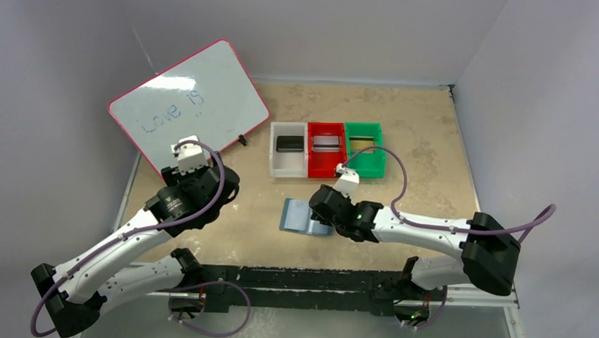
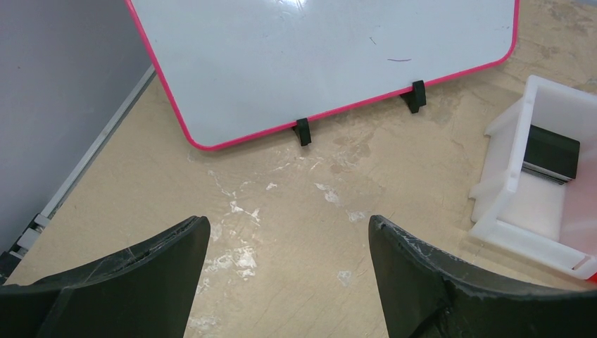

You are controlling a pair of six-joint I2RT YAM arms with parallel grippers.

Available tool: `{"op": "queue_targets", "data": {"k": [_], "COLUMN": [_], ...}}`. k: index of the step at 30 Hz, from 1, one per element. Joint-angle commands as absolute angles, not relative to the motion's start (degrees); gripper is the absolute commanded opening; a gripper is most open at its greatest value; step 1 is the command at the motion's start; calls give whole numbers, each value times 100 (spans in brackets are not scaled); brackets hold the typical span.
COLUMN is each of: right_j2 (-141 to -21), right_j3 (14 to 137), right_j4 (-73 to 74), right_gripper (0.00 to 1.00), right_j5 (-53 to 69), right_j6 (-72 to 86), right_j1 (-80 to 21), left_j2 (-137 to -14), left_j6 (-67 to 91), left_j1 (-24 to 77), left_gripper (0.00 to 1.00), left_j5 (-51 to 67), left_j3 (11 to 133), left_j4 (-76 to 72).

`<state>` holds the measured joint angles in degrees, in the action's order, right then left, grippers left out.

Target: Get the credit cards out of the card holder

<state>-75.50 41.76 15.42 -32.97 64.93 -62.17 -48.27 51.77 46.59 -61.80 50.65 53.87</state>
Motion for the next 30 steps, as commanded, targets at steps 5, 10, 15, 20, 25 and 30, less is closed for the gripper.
{"op": "queue_targets", "data": {"k": [5,10,15,20,25,30], "right_j2": [-8460,-9291,-9546,-9715,-9896,-10042], "right_j3": [5251,5901,5923,5855,5863,5828], "right_j4": [940,1668,1870,1553,1613,1599], "right_gripper": [59,65,67,67,64,57], "right_j5": [-3055,-3366,-3393,-3137,-3121,-3077], "right_j6": [5535,5775,5927,5724,5836,5811], "right_j1": [-6220,-6321,-6339,-6338,-6337,-6337], "left_j2": [-4762,-4681,-4659,-4695,-4693,-4681], "left_j6": [5100,5111,5097,5064,5079,5087], "left_j1": [4658,4658,4658,4658,4658,4654], "left_gripper": [83,83,83,83,83,83], "left_j5": [-6235,-6250,-6260,-6266,-6252,-6242], "left_j3": [5221,5214,5216,5216,5213,5210], "left_j4": [5256,5252,5238,5220,5238,5238]}}
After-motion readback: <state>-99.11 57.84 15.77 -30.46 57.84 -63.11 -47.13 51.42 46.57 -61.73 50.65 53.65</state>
